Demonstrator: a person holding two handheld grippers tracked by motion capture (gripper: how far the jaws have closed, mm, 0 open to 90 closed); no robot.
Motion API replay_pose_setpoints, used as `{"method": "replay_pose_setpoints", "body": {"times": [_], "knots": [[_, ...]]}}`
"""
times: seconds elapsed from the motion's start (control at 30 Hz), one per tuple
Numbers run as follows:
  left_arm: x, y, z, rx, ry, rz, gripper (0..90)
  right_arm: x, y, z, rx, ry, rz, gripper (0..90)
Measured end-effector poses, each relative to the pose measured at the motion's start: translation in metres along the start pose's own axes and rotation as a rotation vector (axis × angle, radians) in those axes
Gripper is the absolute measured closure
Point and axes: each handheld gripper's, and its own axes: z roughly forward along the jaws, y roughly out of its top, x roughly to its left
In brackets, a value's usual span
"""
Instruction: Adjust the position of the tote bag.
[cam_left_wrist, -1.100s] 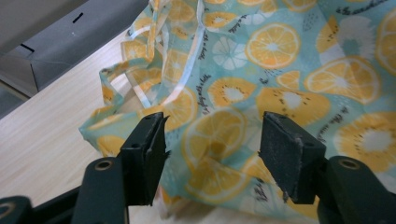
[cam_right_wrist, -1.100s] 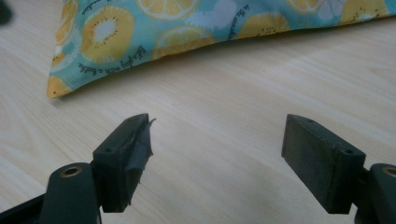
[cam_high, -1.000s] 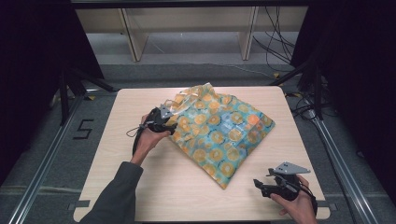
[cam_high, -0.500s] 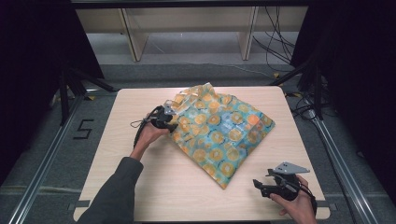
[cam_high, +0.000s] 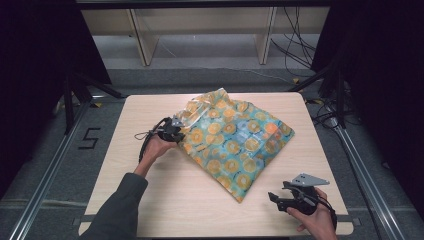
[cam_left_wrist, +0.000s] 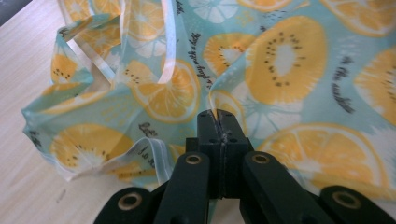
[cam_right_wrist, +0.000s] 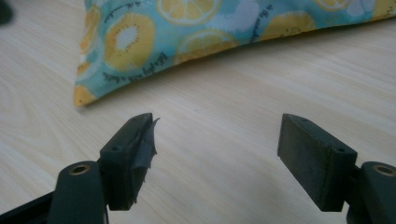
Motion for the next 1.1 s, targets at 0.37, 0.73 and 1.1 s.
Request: {"method": "replay_pose_setpoints", "body": {"times": [0.37,0.73,1.1], "knots": [[-0.015,-0.023,-0.02,-0.05,-0.082,-0.018,89.4,0.024,0.012,0.008,-0.007,0.038,-0.142,57.5],[-0.037,-0.03,-0.039,-0.08,-0.103,-0.009,89.5,0.051,0.02,0.028,0.045,0.154,-0.253,83.4],[-0.058,-0.045,-0.052,-0.085,-0.148,-0.022,89.5,0.059,0.027,0.055,0.1,0.108,-0.328,87.4]]}}
